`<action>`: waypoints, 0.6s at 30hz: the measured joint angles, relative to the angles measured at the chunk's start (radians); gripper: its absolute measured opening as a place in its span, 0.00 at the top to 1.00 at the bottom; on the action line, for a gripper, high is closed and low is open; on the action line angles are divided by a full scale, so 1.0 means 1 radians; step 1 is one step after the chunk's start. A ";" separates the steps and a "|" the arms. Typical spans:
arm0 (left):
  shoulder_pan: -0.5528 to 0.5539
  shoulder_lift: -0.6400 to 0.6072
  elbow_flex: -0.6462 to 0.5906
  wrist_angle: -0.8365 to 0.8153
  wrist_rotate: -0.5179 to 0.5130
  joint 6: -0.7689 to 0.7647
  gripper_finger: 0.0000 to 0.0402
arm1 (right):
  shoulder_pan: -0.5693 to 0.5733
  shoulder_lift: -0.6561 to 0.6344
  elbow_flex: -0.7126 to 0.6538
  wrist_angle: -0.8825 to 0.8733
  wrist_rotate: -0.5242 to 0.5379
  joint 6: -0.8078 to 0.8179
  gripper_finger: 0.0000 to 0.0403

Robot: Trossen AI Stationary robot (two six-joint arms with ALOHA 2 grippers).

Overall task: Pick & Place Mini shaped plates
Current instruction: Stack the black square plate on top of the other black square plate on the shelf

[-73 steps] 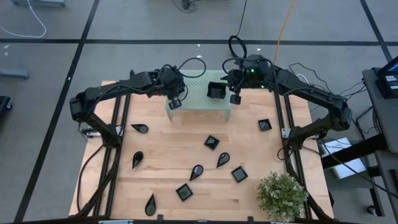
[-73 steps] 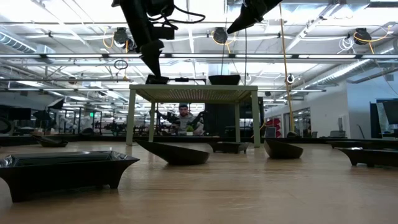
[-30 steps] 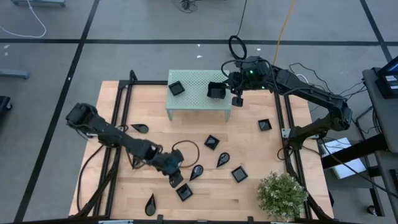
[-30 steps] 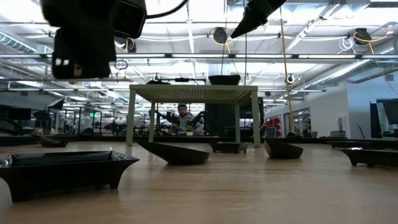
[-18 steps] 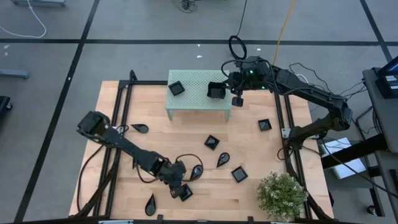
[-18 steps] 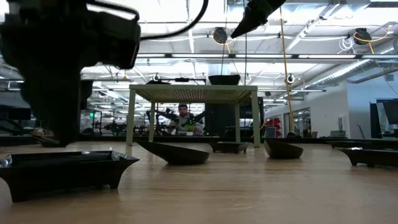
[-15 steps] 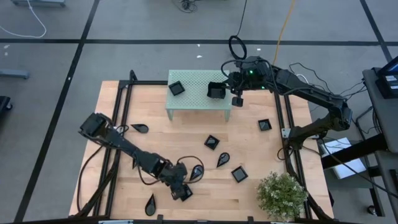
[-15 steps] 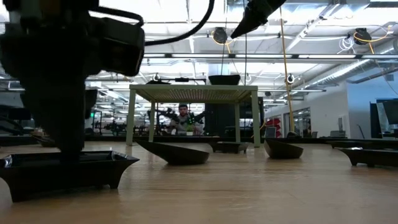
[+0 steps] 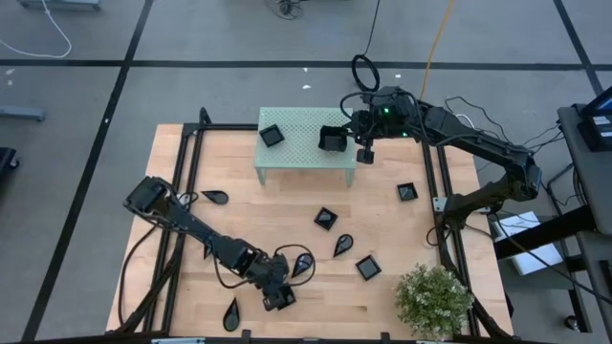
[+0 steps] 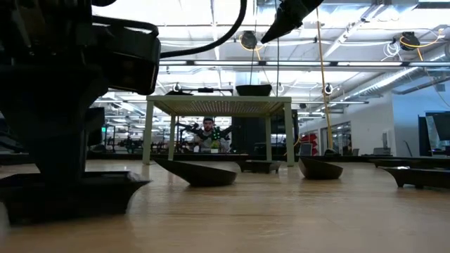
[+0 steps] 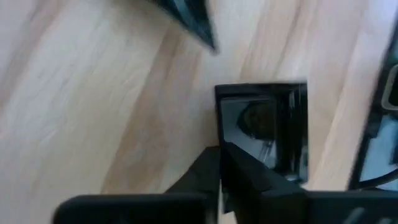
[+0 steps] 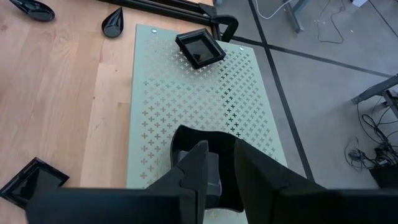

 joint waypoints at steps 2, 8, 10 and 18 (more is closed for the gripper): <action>0.000 0.001 0.000 0.004 0.007 -0.006 0.98 | 0.000 0.000 0.000 0.000 0.000 0.000 0.84; 0.006 -0.040 -0.005 -0.018 -0.003 -0.003 0.99 | 0.000 0.000 0.000 0.000 0.000 0.000 0.84; 0.015 -0.076 -0.005 -0.042 -0.026 0.005 0.99 | 0.000 0.000 0.000 -0.001 0.000 0.000 0.84; 0.123 -0.308 -0.003 -0.218 -0.113 0.093 0.99 | 0.000 0.000 0.000 -0.025 0.000 0.000 0.84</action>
